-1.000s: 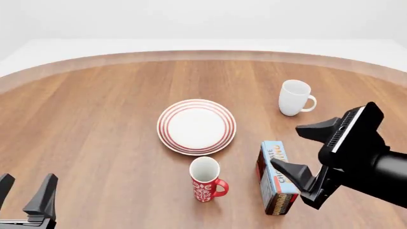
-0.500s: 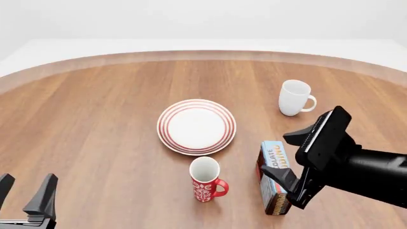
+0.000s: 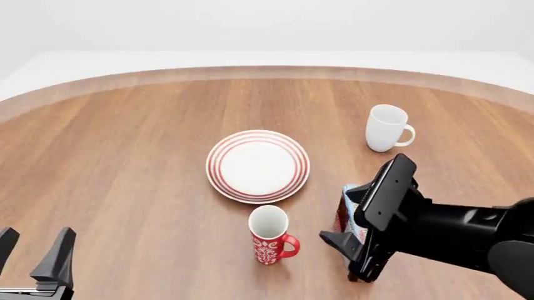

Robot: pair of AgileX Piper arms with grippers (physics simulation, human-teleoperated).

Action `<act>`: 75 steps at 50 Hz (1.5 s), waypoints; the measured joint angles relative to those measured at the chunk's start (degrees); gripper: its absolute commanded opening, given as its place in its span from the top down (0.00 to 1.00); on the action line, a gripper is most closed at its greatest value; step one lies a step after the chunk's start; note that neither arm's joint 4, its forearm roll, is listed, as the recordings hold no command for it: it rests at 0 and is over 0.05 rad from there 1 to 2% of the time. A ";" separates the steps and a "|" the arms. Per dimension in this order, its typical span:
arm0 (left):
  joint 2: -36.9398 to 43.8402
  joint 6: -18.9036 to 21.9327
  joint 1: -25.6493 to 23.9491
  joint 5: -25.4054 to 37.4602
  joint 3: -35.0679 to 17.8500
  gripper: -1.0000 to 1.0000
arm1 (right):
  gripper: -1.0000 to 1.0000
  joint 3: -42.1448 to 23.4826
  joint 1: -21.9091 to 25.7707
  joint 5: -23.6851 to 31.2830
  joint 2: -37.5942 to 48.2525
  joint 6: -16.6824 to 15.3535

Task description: Pick up the red mug and put it on the plate

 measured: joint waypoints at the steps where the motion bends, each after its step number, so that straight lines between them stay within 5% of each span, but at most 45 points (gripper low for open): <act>1: 0.00 0.00 0.00 0.00 0.00 0.00 | 0.00 0.01 0.26 -0.17 0.24 0.11; 75: 0.00 0.00 0.00 0.00 0.00 0.00 | 0.00 2.08 5.56 -14.26 16.31 5.43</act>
